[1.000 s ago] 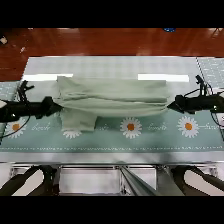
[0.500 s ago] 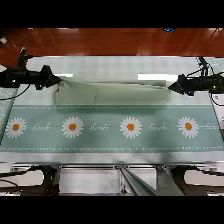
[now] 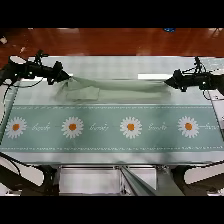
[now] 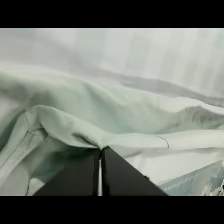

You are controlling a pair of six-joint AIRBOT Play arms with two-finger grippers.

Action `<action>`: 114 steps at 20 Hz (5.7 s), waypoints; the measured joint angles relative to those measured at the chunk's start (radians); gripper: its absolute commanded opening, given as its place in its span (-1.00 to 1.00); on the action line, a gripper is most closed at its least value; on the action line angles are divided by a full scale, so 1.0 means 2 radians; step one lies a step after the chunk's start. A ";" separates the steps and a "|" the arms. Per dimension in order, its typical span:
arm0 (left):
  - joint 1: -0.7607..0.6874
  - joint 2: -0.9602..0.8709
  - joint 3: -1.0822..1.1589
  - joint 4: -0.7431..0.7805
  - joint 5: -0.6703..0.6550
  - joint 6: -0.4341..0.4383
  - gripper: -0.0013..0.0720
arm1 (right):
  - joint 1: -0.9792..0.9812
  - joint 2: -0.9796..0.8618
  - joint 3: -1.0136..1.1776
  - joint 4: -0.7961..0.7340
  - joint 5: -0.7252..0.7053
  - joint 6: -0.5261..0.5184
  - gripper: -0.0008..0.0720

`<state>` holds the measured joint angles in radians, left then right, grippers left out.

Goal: Fold the shirts.

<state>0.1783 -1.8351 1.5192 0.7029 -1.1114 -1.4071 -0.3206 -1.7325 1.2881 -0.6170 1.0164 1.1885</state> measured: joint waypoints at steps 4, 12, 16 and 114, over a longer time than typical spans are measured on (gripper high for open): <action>0.007 -0.007 0.017 0.007 -0.037 -0.010 0.42 | -0.003 -0.011 0.009 0.009 0.008 -0.007 0.16; 0.062 0.167 -0.018 0.180 -0.115 -0.033 0.42 | -0.095 0.069 0.058 -0.050 0.104 0.033 0.16; 0.044 0.336 -0.205 0.214 0.009 -0.029 0.42 | -0.120 0.104 -0.016 -0.109 0.067 0.064 0.16; -0.099 0.562 -0.432 0.155 0.045 -0.068 -0.92 | 0.209 0.379 -0.300 -0.305 -0.088 0.340 0.16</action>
<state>-0.0196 -0.7116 0.6559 1.0122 -1.0206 -1.5421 0.0982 -0.9737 0.6876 -1.2278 0.8413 1.8679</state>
